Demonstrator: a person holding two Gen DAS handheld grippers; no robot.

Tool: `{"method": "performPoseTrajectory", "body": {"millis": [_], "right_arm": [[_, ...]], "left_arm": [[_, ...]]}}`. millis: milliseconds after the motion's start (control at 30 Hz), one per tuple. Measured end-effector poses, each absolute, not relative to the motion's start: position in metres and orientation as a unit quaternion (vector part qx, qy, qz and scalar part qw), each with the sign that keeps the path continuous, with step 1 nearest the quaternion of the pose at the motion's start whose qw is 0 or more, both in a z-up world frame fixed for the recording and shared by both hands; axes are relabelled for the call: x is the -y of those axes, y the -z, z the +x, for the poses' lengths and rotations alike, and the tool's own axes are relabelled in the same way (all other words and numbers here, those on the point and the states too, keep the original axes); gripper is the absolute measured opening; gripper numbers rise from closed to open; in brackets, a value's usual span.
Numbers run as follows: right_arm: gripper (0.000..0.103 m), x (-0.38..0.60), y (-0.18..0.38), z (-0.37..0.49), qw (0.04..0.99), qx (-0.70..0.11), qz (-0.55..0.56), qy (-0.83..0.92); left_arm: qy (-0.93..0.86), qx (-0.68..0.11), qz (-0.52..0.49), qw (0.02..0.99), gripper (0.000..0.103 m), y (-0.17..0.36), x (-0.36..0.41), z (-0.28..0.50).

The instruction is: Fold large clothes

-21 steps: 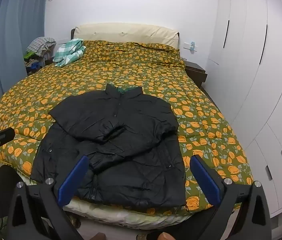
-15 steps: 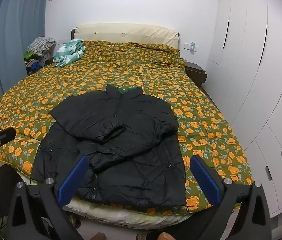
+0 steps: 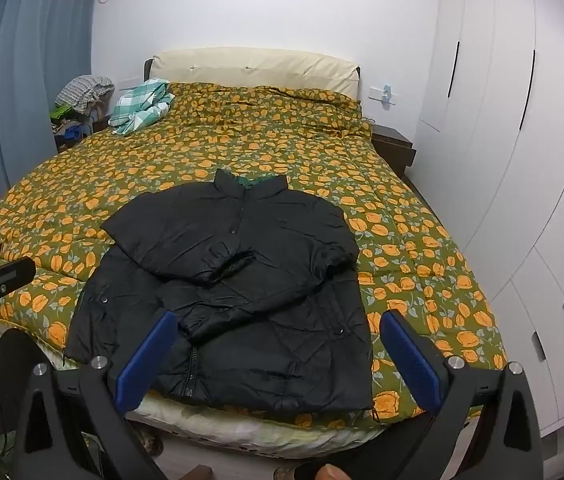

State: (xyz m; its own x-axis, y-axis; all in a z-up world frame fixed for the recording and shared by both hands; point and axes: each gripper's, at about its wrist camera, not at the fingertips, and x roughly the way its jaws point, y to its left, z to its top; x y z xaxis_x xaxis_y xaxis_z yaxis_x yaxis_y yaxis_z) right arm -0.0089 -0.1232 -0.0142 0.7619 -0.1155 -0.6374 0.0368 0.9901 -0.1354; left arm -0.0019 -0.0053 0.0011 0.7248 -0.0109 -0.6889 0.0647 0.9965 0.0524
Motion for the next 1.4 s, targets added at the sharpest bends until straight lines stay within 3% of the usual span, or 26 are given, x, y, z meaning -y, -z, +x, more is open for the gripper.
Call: {"method": "performPoseTrajectory", "body": {"millis": [1400], "right_arm": [[0.103,0.1204,0.0215,-0.0055,0.935,-0.348,-0.059,0.037]], "left_arm": [[0.022,-0.372,0.039,0.927,0.103,-0.0016,0.0081,-0.0037]]}}
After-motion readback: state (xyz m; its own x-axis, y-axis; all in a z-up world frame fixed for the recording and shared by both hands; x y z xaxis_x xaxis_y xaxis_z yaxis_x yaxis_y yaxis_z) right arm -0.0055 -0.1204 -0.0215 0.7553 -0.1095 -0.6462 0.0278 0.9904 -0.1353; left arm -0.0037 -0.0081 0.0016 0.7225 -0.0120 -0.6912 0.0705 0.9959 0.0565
